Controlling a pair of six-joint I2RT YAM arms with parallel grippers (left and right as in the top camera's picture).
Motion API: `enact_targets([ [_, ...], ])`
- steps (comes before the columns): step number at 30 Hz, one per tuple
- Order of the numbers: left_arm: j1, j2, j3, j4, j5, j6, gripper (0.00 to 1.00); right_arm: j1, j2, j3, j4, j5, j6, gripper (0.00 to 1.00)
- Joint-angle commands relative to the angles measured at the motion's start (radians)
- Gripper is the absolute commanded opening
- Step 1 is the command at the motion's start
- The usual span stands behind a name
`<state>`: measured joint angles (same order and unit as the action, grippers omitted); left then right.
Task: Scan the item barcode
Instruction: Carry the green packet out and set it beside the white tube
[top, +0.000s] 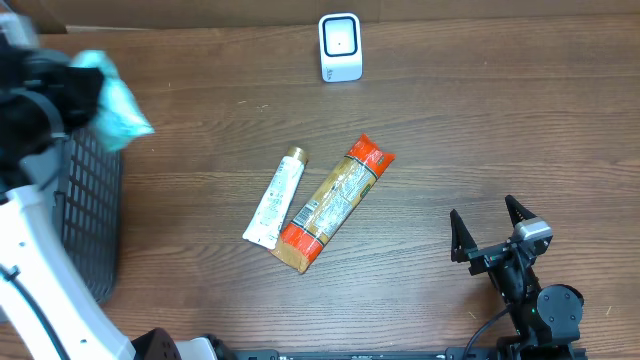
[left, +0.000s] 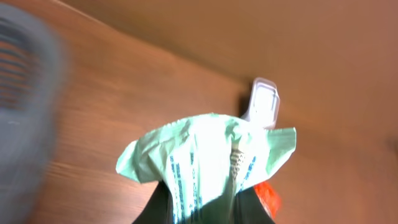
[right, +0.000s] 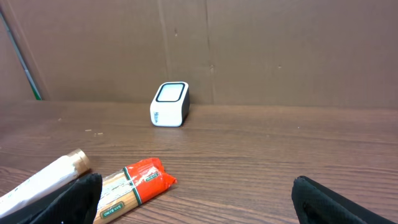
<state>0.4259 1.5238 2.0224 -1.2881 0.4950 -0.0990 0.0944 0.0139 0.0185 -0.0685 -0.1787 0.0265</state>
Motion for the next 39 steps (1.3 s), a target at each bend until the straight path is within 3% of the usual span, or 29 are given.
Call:
enact_targets([
  [1, -0.133, 0.055, -0.072, -0.021, -0.157, 0.109, 0.04, 0.008, -0.01, -0.011, 0.005, 0.006, 0.004, 1.0],
  [7, -0.338, 0.138, -0.286, 0.06, -0.348, 0.144, 0.04, 0.008, -0.01, -0.011, 0.005, 0.006, 0.004, 1.0],
  [12, -0.422, 0.239, -0.426, 0.17, -0.47, 0.148, 0.04, 0.008, -0.01, -0.011, 0.005, 0.006, 0.004, 1.0],
  [21, -0.46, 0.414, -0.521, 0.29, -0.484, 0.19, 0.06, 0.008, -0.01, -0.011, 0.005, 0.005, 0.004, 1.0],
  [23, -0.462, 0.439, -0.521, 0.291, -0.483, 0.19, 0.19, 0.008, -0.01, -0.011, 0.005, 0.005, 0.004, 1.0],
  [29, -0.475, 0.444, -0.513, 0.296, -0.48, 0.175, 0.93, 0.008, -0.01, -0.011, 0.005, 0.006, 0.004, 1.0],
  [33, -0.472, 0.441, -0.433, 0.232, -0.48, 0.129, 0.99, 0.008, -0.01, -0.011, 0.005, 0.006, 0.004, 1.0],
  [39, -0.459, 0.441, -0.114, 0.006, -0.48, 0.046, 0.98, 0.008, -0.01, -0.011, 0.005, 0.006, 0.004, 1.0],
])
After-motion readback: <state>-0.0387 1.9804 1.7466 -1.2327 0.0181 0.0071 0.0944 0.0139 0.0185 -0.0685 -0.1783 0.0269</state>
